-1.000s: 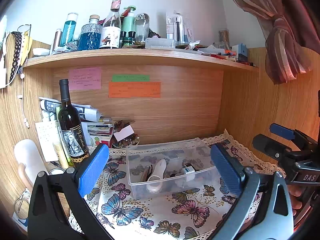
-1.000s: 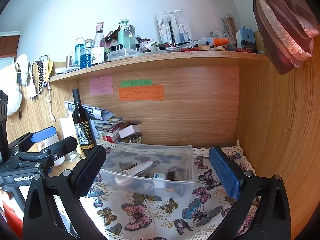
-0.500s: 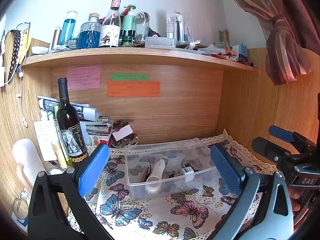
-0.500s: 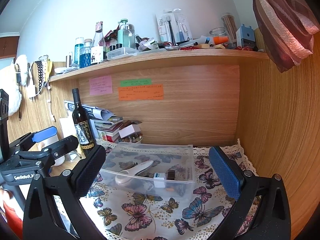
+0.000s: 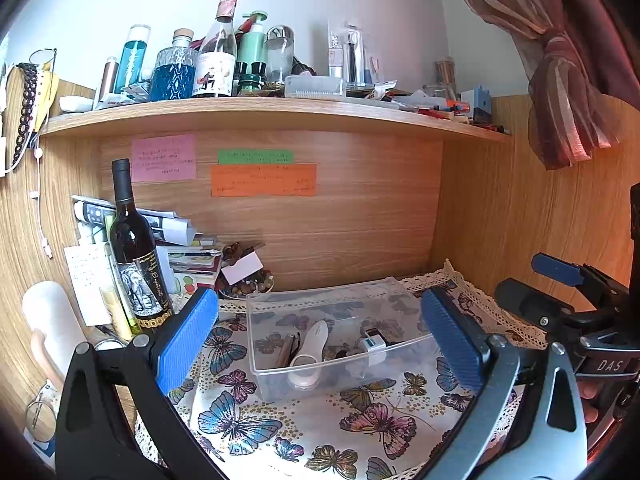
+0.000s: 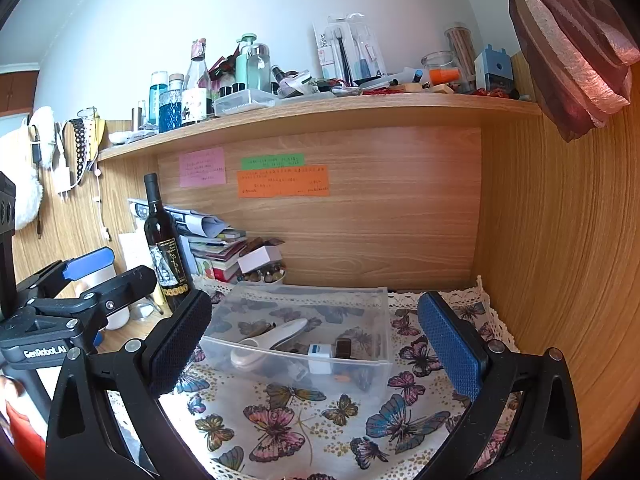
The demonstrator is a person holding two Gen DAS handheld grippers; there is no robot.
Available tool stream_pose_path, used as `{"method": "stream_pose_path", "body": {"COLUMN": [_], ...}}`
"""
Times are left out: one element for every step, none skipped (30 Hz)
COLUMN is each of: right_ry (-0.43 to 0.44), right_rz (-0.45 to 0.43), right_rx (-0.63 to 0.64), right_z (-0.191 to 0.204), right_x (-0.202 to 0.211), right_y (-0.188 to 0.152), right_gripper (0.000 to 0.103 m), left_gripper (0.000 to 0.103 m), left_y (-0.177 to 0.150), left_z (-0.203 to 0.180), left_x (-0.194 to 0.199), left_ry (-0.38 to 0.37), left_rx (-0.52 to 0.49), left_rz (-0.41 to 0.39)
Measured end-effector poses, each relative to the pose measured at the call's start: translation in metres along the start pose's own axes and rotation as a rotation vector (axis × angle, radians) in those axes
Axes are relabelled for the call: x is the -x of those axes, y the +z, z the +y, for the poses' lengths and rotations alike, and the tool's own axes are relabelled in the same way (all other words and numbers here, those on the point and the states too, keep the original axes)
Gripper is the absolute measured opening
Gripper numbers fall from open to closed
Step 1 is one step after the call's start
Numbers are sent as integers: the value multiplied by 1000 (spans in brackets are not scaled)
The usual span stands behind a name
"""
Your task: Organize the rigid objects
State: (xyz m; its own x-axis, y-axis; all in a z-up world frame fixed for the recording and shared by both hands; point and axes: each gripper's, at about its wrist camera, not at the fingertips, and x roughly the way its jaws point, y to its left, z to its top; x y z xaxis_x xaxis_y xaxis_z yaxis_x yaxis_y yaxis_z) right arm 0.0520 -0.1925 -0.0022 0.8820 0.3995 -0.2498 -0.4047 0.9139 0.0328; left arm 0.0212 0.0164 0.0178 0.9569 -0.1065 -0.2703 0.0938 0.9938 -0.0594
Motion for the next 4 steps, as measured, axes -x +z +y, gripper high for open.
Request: {"method": "stream_pose_path", "body": {"right_ry": [0, 2, 3, 2], "right_rz": [1, 3, 4, 5], "right_rx": [0, -1, 0, 1], "right_z": [0, 0, 0, 0], "right_x": [0, -1, -1, -2], "right_y": [0, 0, 0, 0], "right_gripper": [103, 103, 103, 103], "left_gripper": [103, 103, 103, 103], "left_y": [0, 0, 0, 0], "left_z": [0, 0, 1, 1], "left_x": [0, 0, -1, -1], "left_ry": [-3, -4, -4, -4], "left_rx": [3, 5, 7, 9], "left_rz": [0, 1, 2, 3]}}
